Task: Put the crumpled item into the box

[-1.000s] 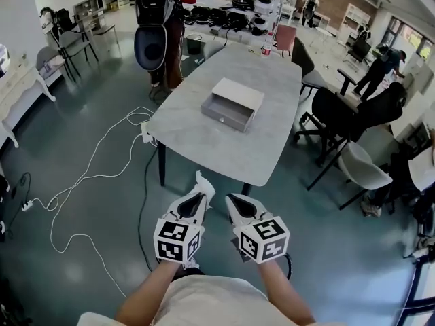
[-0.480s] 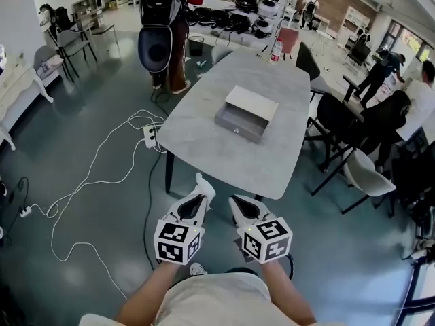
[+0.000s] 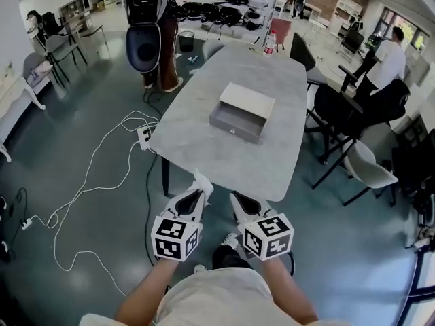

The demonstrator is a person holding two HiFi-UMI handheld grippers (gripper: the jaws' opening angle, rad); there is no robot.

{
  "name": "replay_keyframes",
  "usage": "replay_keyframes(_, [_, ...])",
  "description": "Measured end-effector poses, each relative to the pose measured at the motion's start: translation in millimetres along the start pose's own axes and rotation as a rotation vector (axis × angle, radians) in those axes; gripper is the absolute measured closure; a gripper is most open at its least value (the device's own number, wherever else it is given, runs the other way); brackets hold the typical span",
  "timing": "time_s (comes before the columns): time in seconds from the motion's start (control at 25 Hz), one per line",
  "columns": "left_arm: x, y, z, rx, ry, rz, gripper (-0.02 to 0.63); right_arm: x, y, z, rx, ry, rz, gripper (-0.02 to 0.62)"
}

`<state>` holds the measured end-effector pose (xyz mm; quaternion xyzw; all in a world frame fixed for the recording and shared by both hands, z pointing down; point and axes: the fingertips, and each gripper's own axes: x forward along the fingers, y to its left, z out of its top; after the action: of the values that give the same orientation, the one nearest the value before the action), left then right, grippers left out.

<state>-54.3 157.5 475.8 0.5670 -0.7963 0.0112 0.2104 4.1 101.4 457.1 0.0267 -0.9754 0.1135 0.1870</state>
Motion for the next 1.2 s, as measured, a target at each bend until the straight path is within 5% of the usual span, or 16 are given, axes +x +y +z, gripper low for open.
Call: replay_keyframes(1.2, [226.7, 12.0, 69.1, 0.076, 0.129, 0.029, 0.583, 107.8, -207.5, 74.7, 0.129, -0.036, 0.056, 0.591])
